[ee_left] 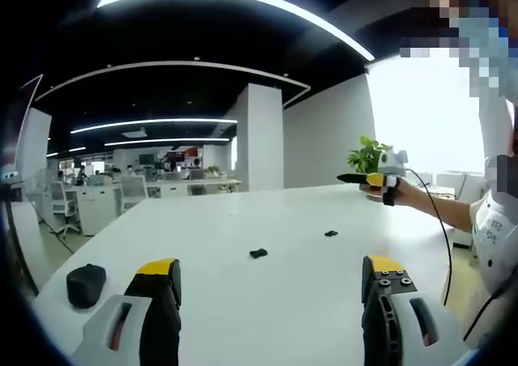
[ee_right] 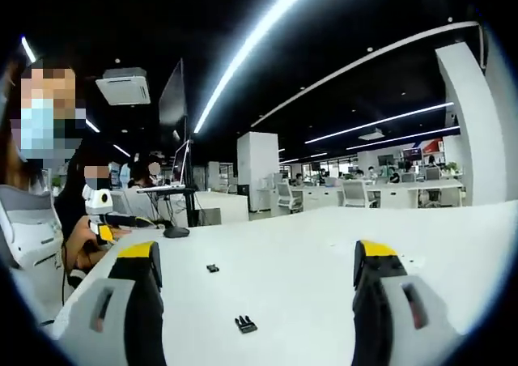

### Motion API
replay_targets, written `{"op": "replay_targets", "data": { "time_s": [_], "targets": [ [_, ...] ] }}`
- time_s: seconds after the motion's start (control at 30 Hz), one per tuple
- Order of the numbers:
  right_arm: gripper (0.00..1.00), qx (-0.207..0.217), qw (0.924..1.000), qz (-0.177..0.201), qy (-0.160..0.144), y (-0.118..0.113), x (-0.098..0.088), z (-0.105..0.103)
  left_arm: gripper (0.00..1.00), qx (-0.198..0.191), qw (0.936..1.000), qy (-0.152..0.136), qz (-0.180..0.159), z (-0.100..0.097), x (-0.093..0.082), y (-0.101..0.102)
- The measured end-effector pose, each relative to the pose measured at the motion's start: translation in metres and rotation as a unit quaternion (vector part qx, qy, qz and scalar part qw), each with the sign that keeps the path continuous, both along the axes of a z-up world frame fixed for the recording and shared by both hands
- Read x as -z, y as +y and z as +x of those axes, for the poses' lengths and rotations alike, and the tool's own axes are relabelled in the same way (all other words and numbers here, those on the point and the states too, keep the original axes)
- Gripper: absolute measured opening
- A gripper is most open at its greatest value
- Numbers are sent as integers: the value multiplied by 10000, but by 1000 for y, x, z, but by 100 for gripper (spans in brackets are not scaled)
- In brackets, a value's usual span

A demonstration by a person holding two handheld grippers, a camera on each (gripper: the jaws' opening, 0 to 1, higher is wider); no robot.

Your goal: Snap the two parts of the plastic buckle together until the buckle closes and remains connected.

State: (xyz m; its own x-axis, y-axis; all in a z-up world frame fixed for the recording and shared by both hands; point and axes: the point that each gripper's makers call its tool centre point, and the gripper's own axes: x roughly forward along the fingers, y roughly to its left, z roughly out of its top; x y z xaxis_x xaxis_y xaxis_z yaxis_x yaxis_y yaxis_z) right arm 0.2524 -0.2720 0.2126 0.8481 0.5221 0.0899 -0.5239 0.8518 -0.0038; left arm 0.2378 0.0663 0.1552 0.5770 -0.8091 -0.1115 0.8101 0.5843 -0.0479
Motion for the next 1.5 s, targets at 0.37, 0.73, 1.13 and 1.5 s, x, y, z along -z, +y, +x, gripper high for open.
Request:
{"op": "replay_targets", "data": {
  "time_s": [0.37, 0.73, 1.13, 1.5],
  "targets": [
    [95, -490, 9980, -159, 379, 20, 30, 11, 94, -1, 10000, -3, 14, -1, 1, 1],
    [94, -564, 9940, -330, 872, 25, 67, 21, 93, 41, 10000, 30, -1, -2, 3, -1],
    [93, -597, 9898, -564, 1163, 29, 88, 20, 93, 44, 10000, 57, -4, -3, 5, -1],
    [89, -735, 9819, -935, 1473, 35, 101, 17, 93, 31, 10000, 77, -1, -3, 6, 2]
  ]
}}
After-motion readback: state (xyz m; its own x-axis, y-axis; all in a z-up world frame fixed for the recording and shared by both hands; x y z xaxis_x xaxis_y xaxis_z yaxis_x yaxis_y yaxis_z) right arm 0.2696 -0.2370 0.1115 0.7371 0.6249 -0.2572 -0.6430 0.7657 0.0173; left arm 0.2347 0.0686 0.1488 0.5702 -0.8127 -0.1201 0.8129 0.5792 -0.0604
